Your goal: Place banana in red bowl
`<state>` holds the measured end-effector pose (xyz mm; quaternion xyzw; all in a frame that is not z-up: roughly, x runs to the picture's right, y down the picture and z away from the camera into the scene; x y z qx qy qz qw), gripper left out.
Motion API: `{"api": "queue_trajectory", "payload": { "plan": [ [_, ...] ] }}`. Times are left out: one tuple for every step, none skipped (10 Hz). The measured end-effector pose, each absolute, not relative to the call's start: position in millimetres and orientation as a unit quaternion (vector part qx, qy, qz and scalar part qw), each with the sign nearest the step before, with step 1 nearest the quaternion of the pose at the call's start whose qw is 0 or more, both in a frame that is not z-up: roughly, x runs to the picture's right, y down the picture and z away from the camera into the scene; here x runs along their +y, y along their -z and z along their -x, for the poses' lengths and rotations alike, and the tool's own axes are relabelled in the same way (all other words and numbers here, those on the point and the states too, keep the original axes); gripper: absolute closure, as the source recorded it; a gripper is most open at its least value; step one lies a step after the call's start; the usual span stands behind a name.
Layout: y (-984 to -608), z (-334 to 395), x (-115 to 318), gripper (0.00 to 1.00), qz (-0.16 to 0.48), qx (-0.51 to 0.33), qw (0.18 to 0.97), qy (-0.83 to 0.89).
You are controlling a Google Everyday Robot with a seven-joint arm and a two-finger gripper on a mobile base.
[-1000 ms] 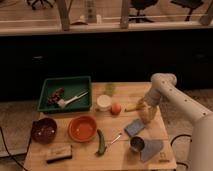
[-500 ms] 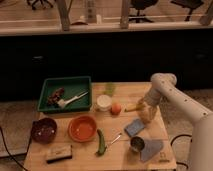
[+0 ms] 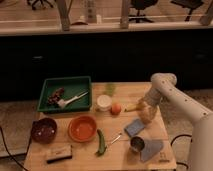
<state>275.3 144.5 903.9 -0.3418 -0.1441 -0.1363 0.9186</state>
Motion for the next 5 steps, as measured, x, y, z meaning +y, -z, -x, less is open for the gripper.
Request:
{"api": "queue_trajectory", "payload": {
  "plan": [
    [-904.0, -275.4, 144.0, 0.2, 0.341, -0.144, 0.919, 0.137],
    [-904.0, -275.7, 143.7, 0.2, 0.341, -0.143, 0.919, 0.137],
    [-903.9, -275.9, 143.0, 0.2, 0.34, -0.142, 0.919, 0.137],
    [-904.1, -276.3, 142.6, 0.2, 0.339, -0.142, 0.92, 0.138],
    [-904.2, -276.9, 142.2, 0.2, 0.339, -0.141, 0.92, 0.137]
  ]
}}
